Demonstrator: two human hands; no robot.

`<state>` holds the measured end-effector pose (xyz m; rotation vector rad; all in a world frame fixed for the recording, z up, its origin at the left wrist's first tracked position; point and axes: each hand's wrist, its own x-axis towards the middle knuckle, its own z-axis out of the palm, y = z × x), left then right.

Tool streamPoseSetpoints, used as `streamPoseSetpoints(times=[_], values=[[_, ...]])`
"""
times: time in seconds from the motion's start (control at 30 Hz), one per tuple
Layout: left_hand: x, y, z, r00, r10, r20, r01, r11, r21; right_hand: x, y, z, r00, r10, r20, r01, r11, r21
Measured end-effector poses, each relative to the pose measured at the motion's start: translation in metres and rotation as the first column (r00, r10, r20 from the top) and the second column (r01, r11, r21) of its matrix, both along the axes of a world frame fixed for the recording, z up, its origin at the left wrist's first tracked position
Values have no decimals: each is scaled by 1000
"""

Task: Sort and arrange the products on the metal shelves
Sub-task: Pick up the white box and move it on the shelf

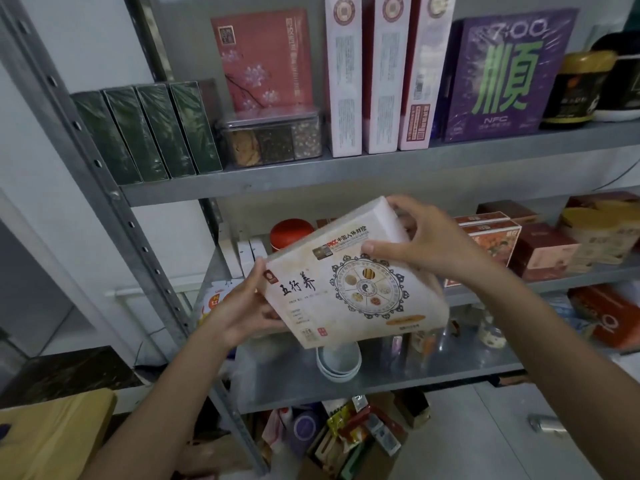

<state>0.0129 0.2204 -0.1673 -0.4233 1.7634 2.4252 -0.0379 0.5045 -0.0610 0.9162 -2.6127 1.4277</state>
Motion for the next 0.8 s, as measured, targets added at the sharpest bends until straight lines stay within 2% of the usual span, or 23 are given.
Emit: streamPoseSetpoints(times=[0.13,0.3,0.4,0.57,0.7,0.8], values=[[12,-3,9,990,4,-140,-7,1000,-19,6,26,3,994,39,-99,-29,995,93],[16,12,20,943,86,-322,-129,985,-114,6,45,-10,939,-193,-285,270,925,267],[16,29,21,886,128,-446,-201,972,-121,4,50,-26,938,-212,-275,259,955,147],[10,49,18,787,151,-598,-314,933,-177,-12,50,-58,987,-149,56,151,988,-44],[-1,61,2,763,124,-634,-334,915,-224,-32,39,-85,985,-170,30,173,959,-227],[-17,58,-11,805,119,-582,-355,882,-310,-49,28,-94,988,-152,5,146,941,-304]])
